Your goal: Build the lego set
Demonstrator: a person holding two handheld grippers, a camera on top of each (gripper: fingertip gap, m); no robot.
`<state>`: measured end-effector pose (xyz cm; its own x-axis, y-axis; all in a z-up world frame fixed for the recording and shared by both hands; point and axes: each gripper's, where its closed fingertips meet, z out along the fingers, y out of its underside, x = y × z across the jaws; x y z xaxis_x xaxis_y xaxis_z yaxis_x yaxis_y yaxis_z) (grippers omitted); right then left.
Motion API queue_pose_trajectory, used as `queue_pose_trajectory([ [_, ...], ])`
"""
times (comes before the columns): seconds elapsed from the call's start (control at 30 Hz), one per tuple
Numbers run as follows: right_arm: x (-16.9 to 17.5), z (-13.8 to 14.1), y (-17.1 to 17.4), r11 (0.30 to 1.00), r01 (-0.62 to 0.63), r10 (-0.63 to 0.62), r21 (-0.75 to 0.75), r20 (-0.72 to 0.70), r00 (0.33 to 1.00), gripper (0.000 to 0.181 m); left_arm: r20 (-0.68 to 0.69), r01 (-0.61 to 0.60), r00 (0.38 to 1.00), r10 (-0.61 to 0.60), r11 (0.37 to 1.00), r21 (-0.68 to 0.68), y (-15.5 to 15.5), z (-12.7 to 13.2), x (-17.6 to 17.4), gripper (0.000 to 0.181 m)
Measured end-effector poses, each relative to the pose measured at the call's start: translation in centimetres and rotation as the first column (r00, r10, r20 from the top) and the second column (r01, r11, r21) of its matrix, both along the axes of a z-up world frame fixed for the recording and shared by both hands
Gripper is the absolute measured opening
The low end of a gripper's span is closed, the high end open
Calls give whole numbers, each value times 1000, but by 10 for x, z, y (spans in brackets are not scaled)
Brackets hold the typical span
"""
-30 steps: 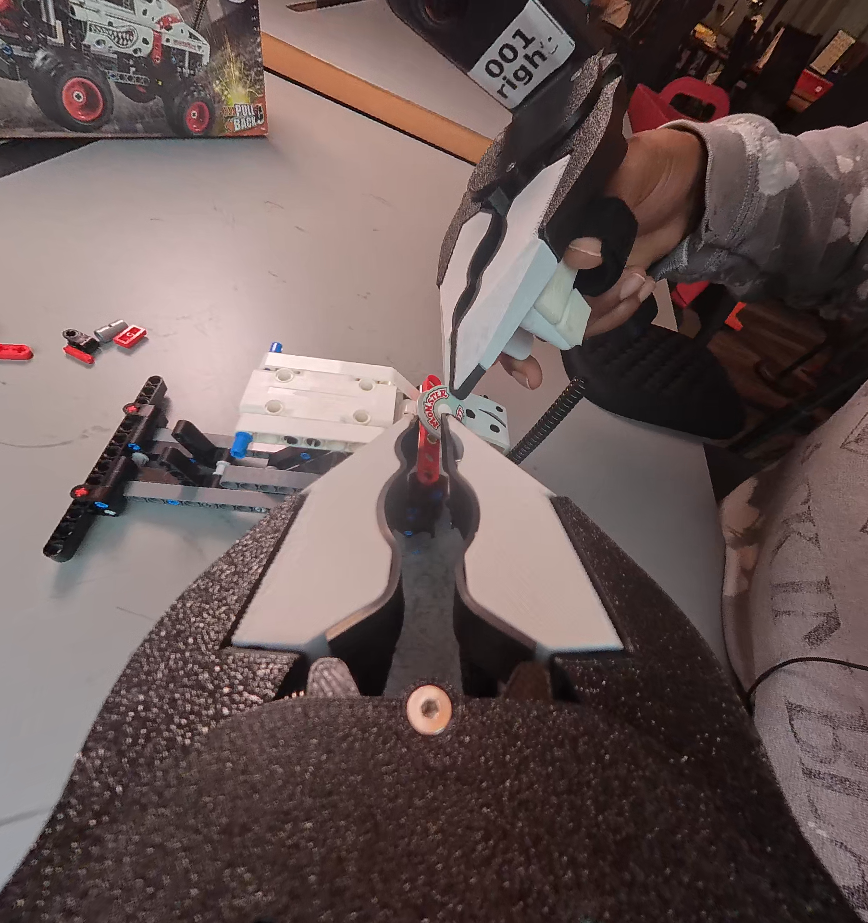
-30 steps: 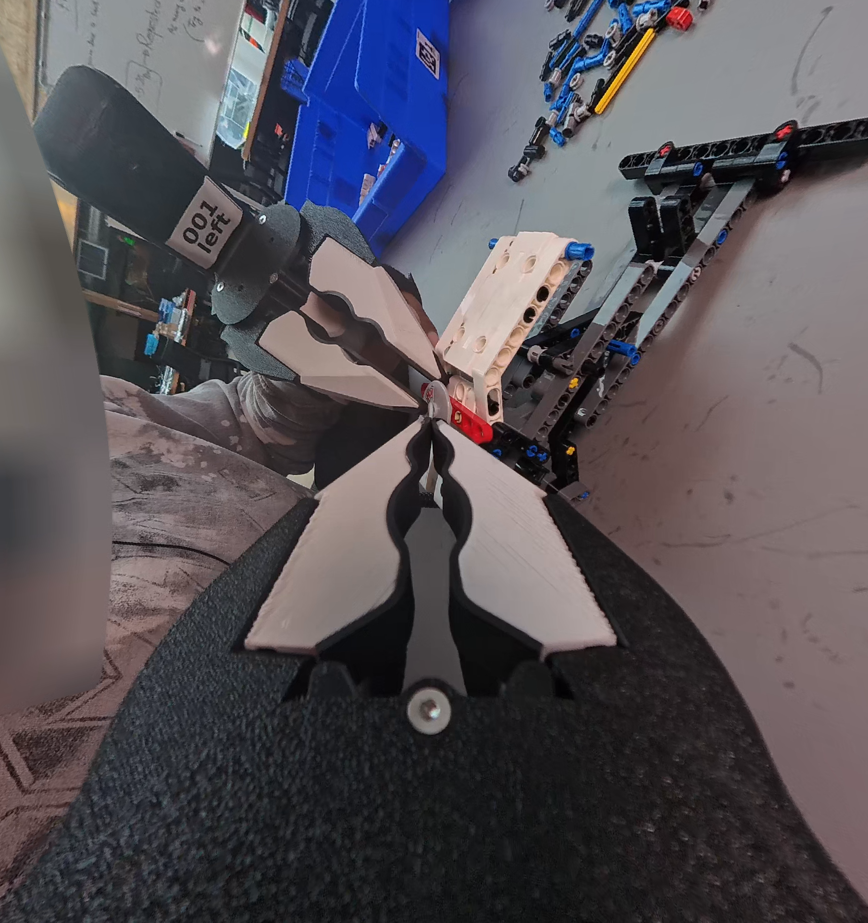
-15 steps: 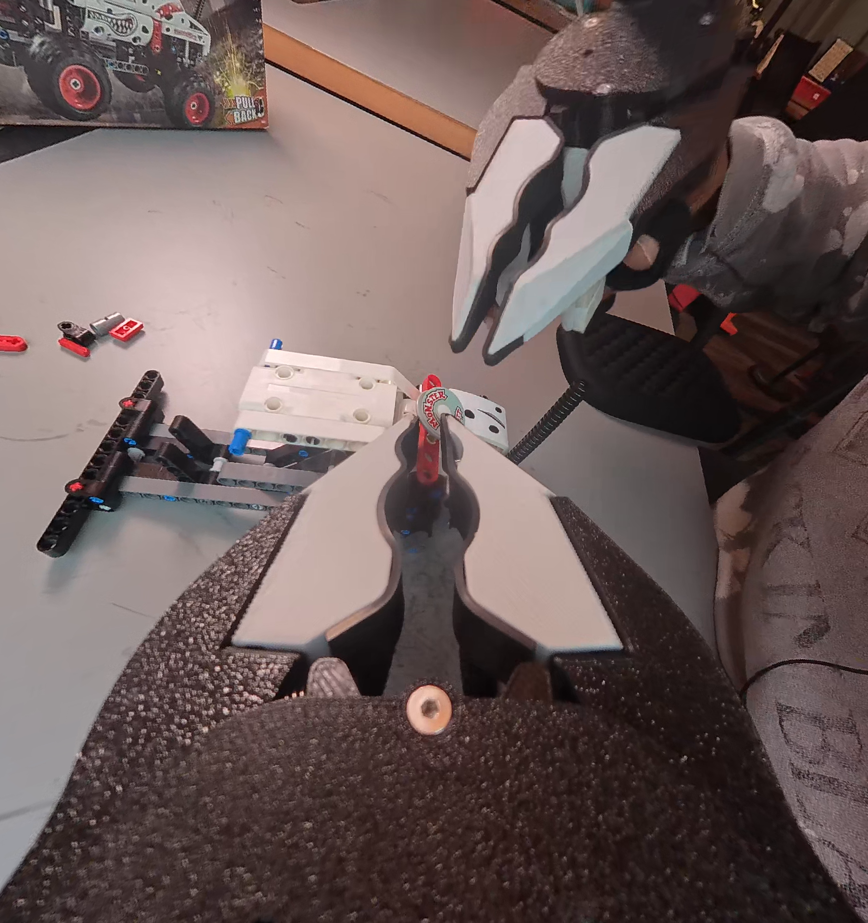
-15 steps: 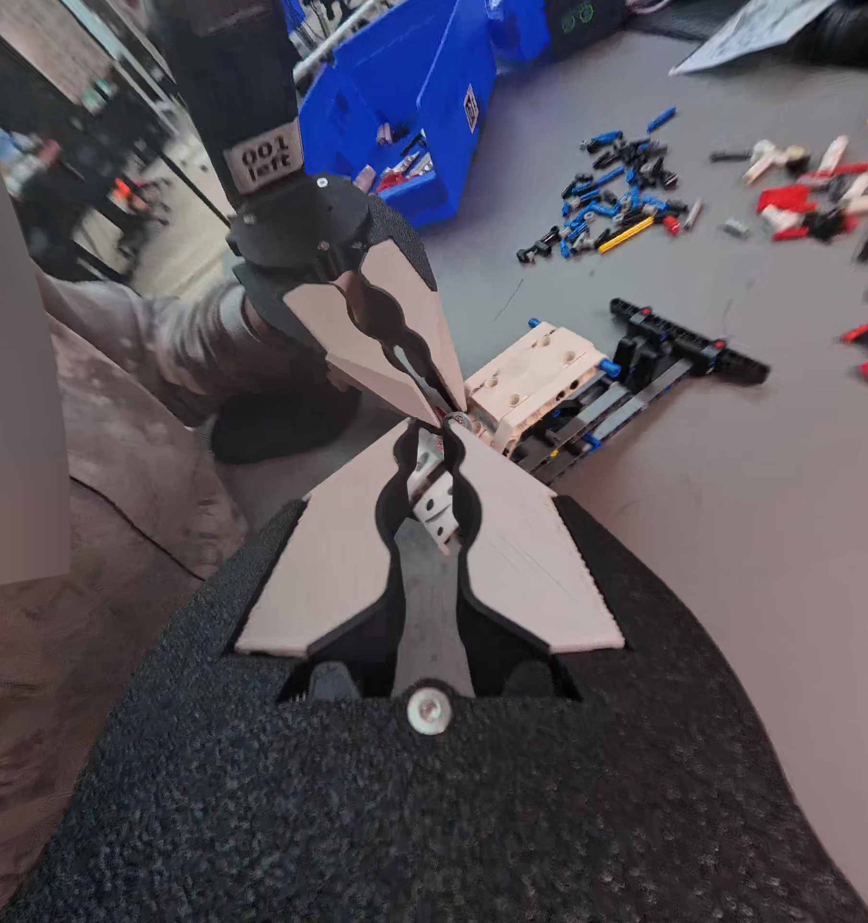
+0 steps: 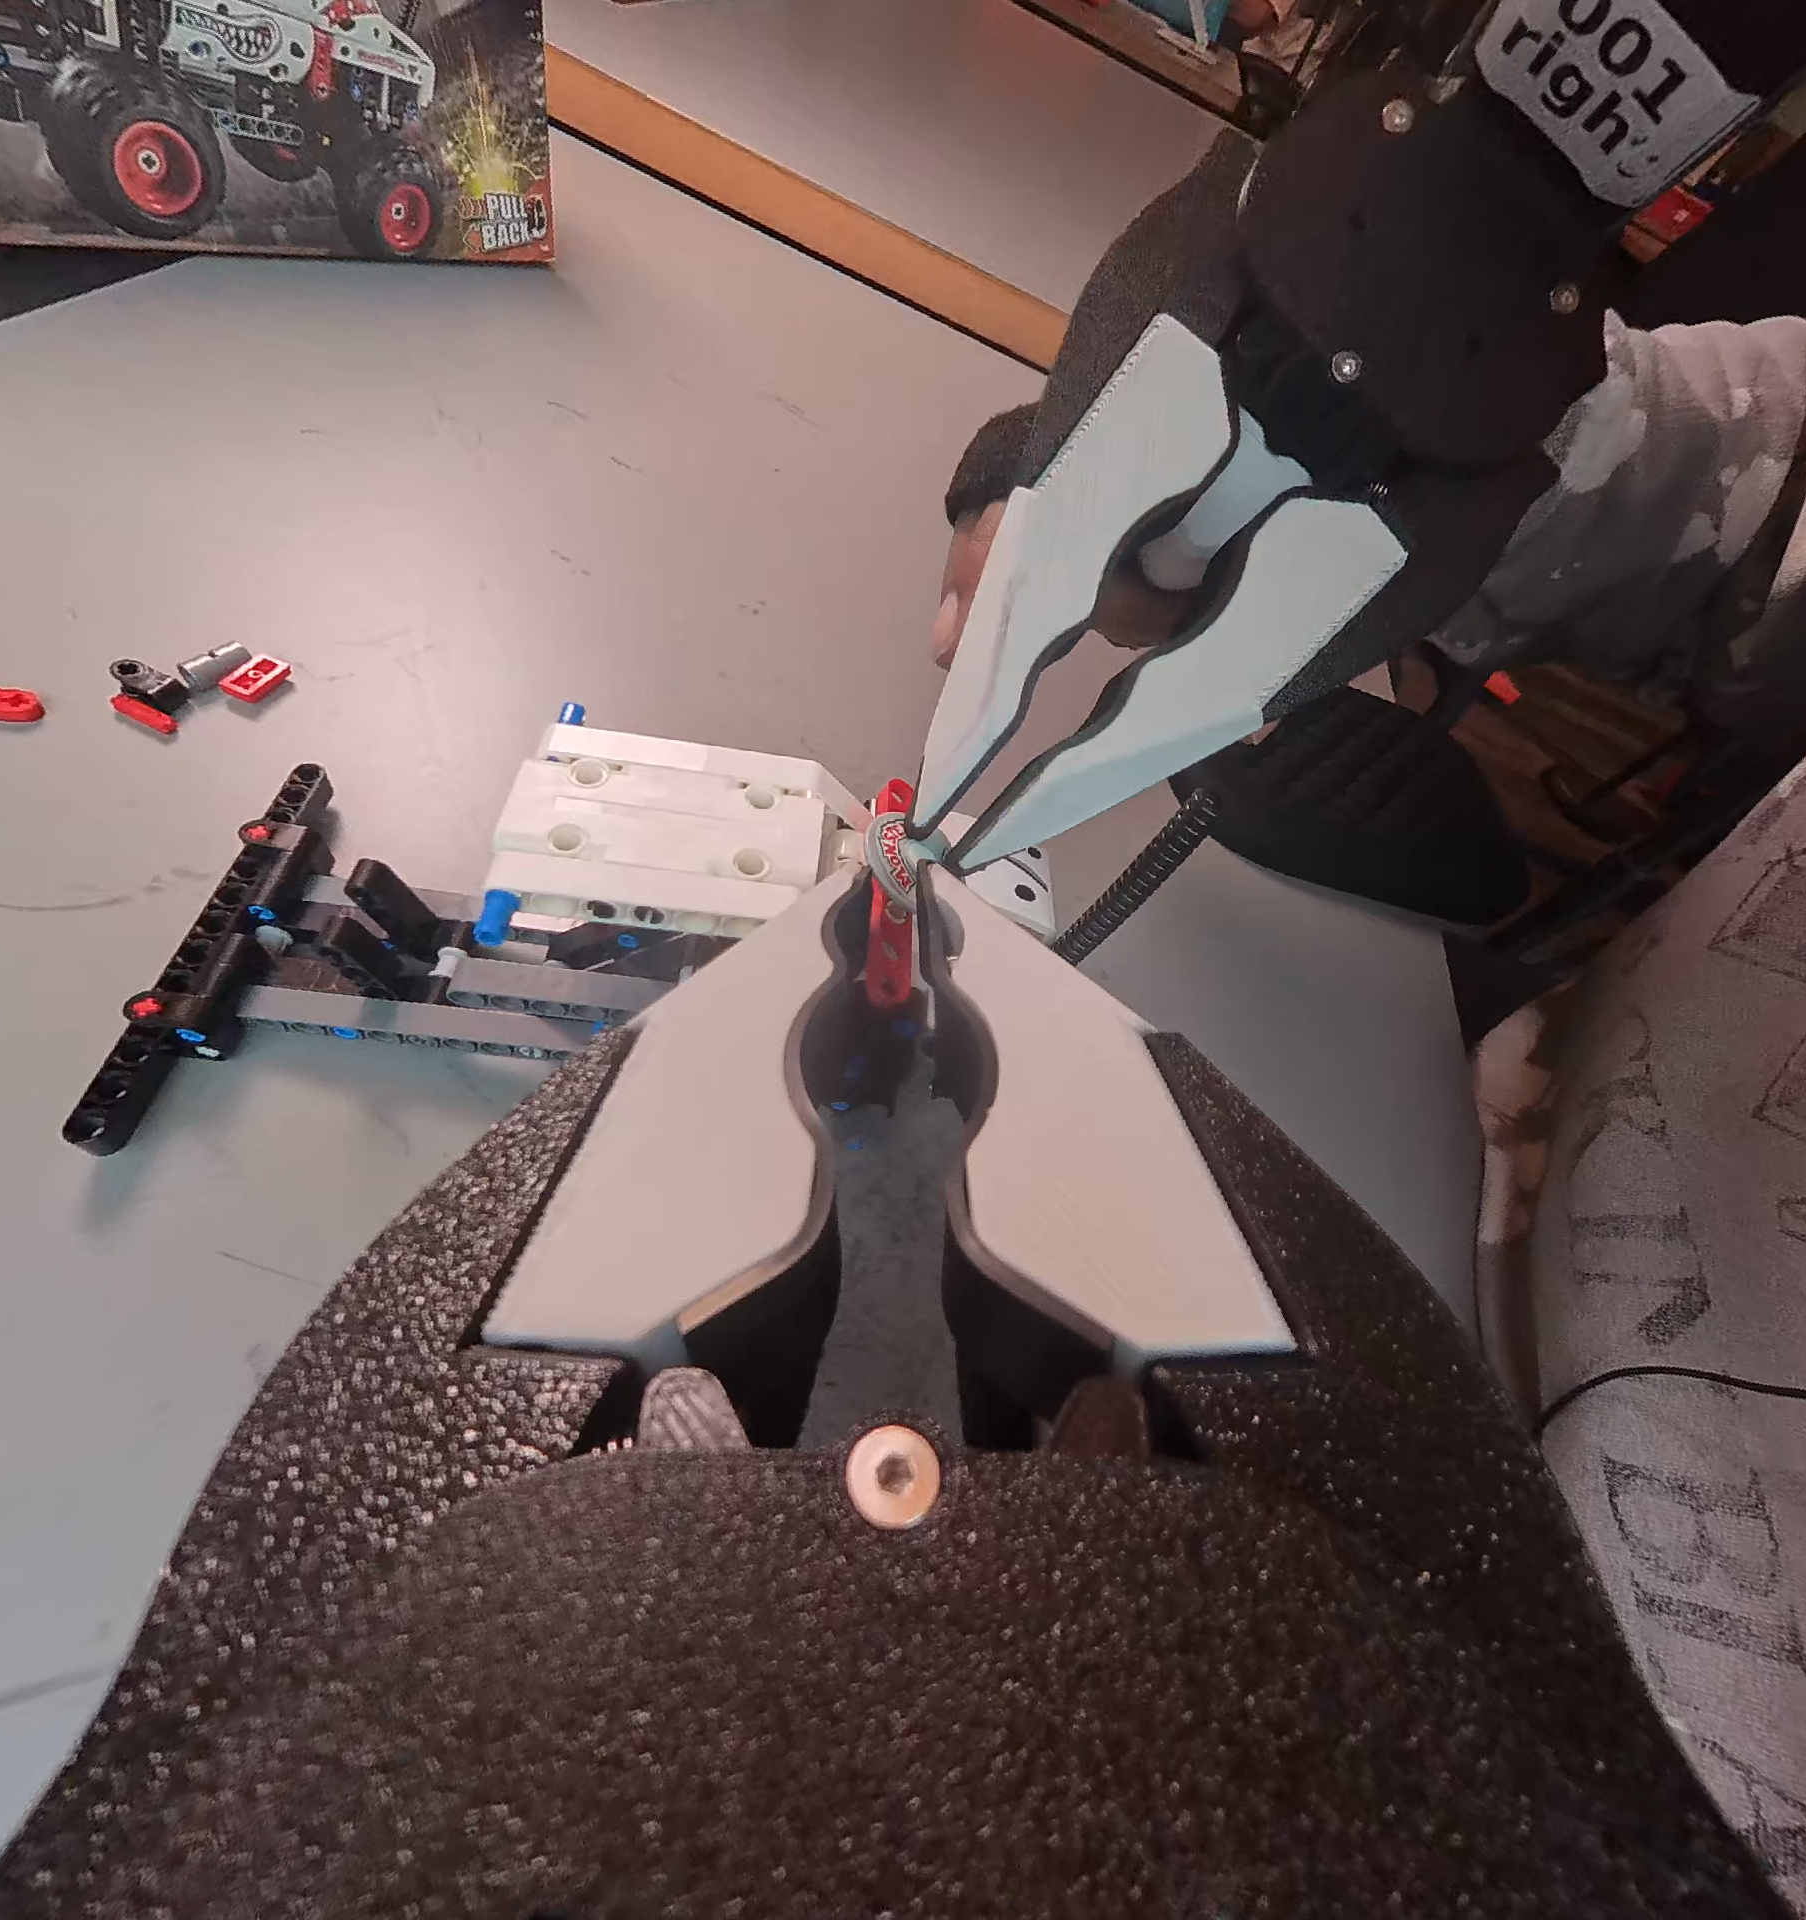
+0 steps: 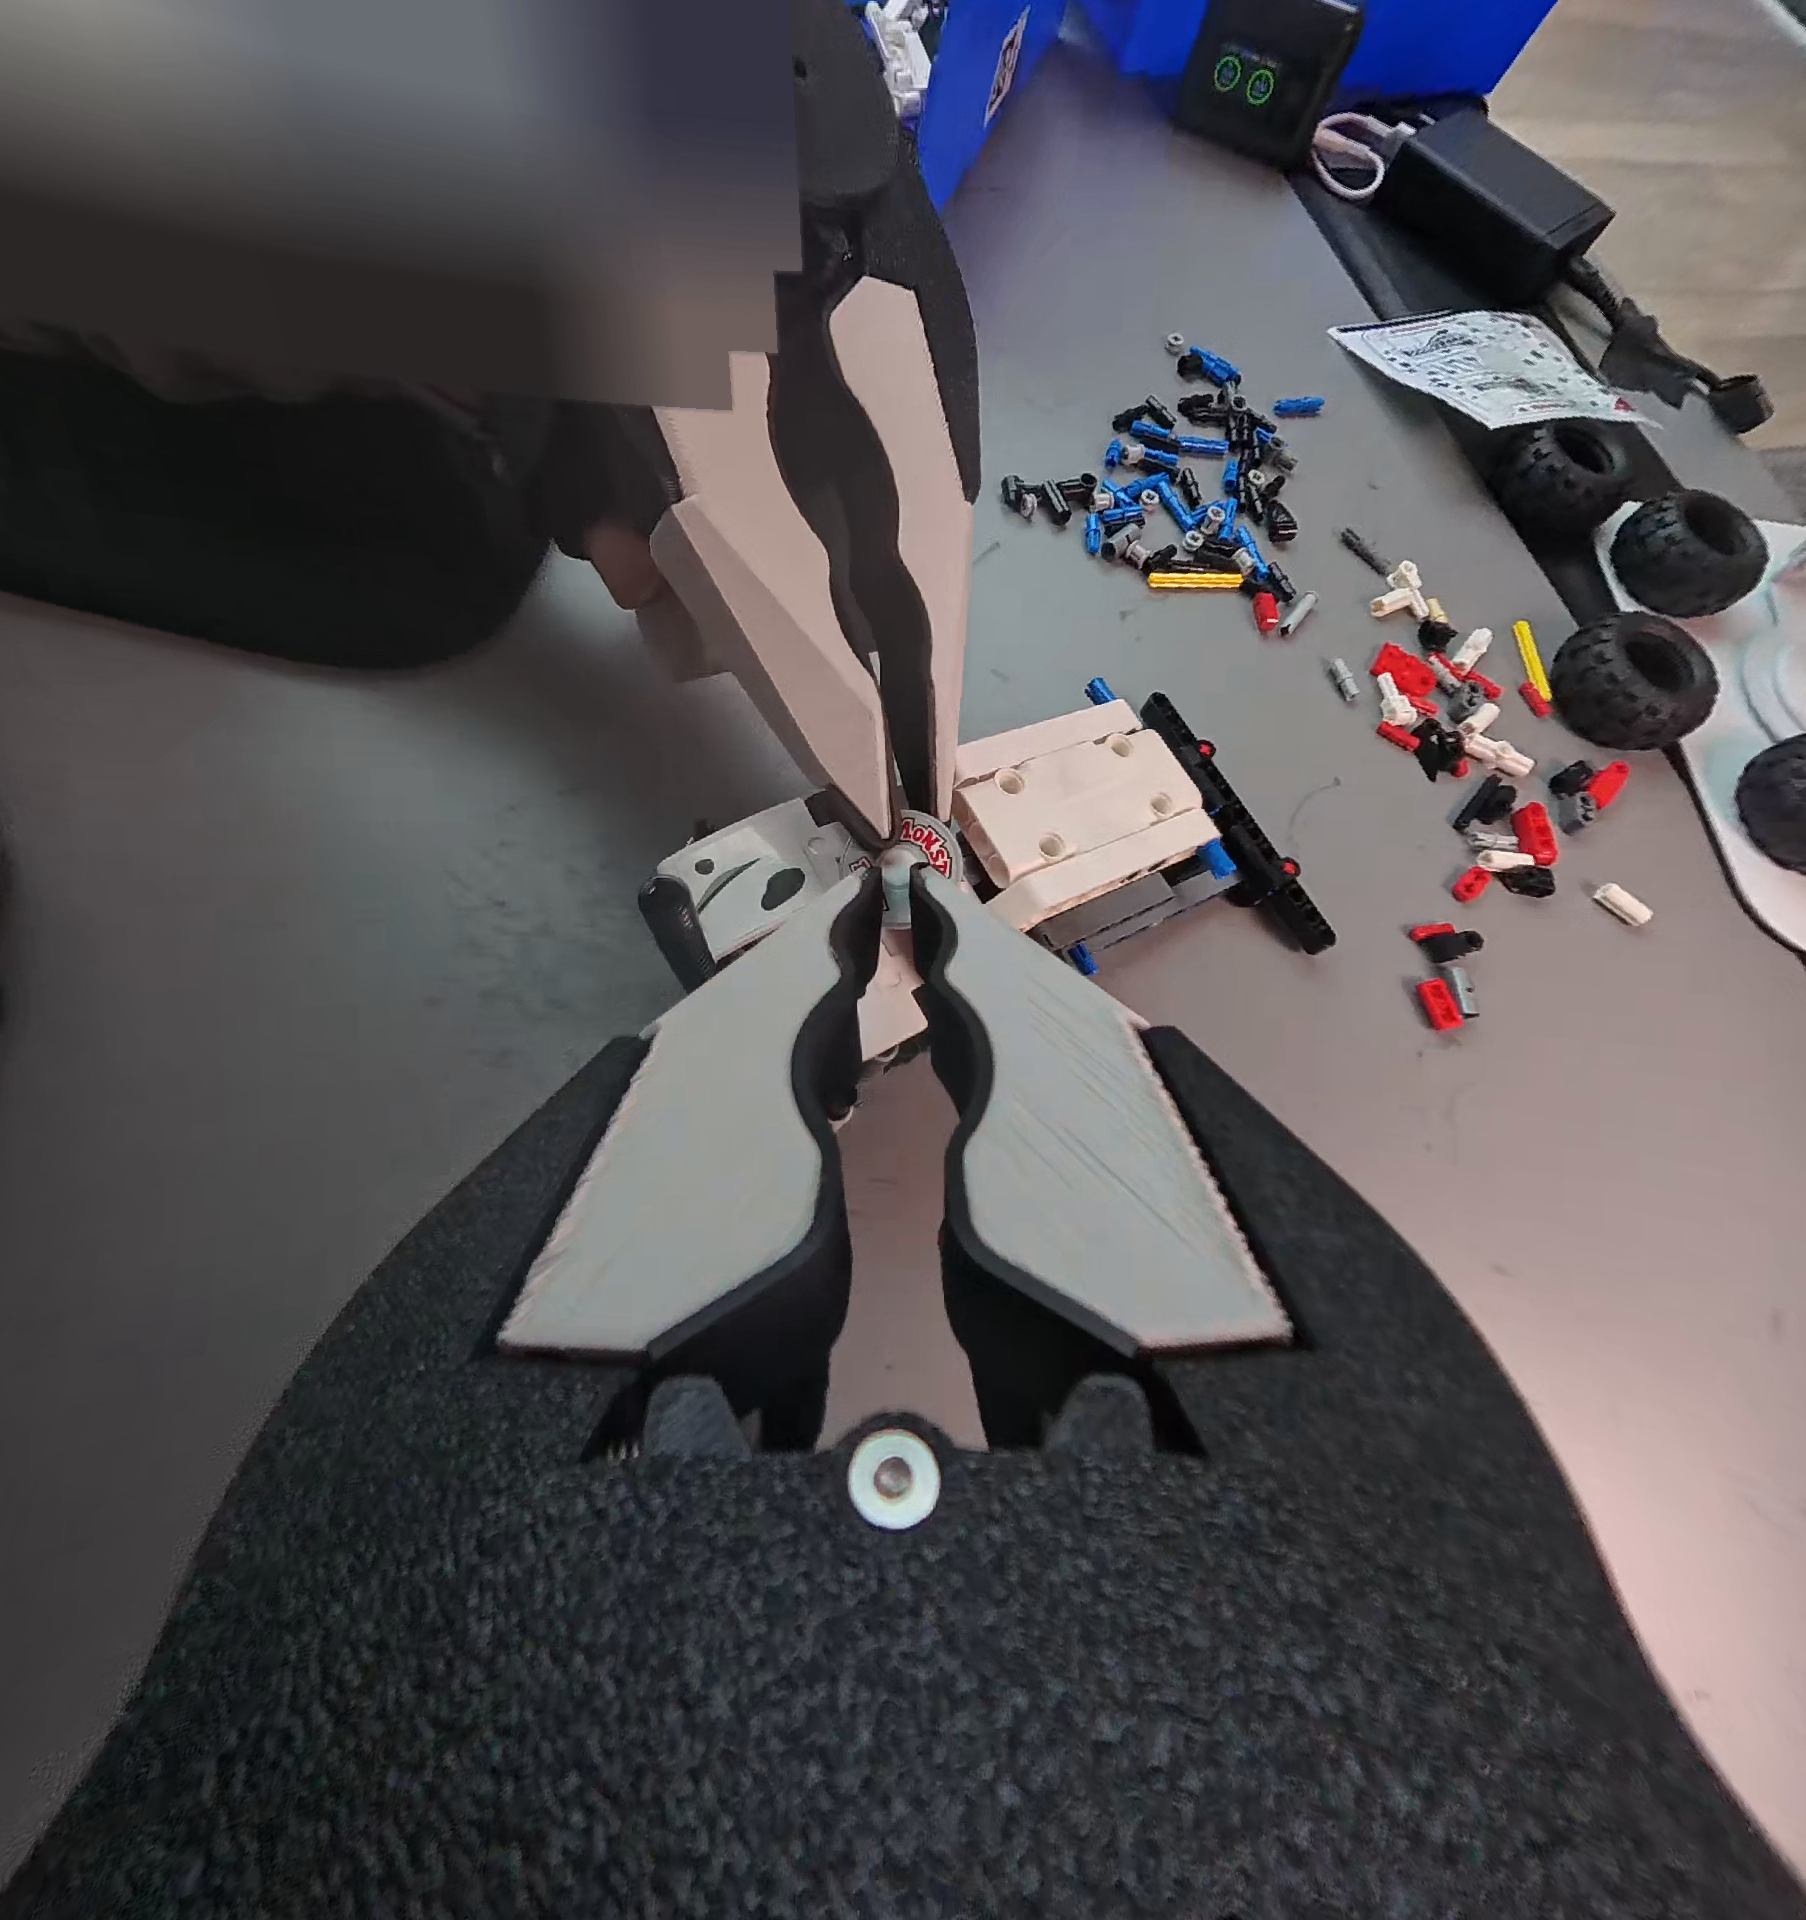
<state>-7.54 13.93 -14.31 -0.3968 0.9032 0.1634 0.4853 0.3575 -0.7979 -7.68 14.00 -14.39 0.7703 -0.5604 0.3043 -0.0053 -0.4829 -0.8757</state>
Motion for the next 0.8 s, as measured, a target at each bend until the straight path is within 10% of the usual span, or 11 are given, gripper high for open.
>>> queue_pose_trajectory([
  [0.8,-6,0,0,990,26,-42,140,112,993,8,126,-40,990,58,990,-138,0,0,-6,3],
])
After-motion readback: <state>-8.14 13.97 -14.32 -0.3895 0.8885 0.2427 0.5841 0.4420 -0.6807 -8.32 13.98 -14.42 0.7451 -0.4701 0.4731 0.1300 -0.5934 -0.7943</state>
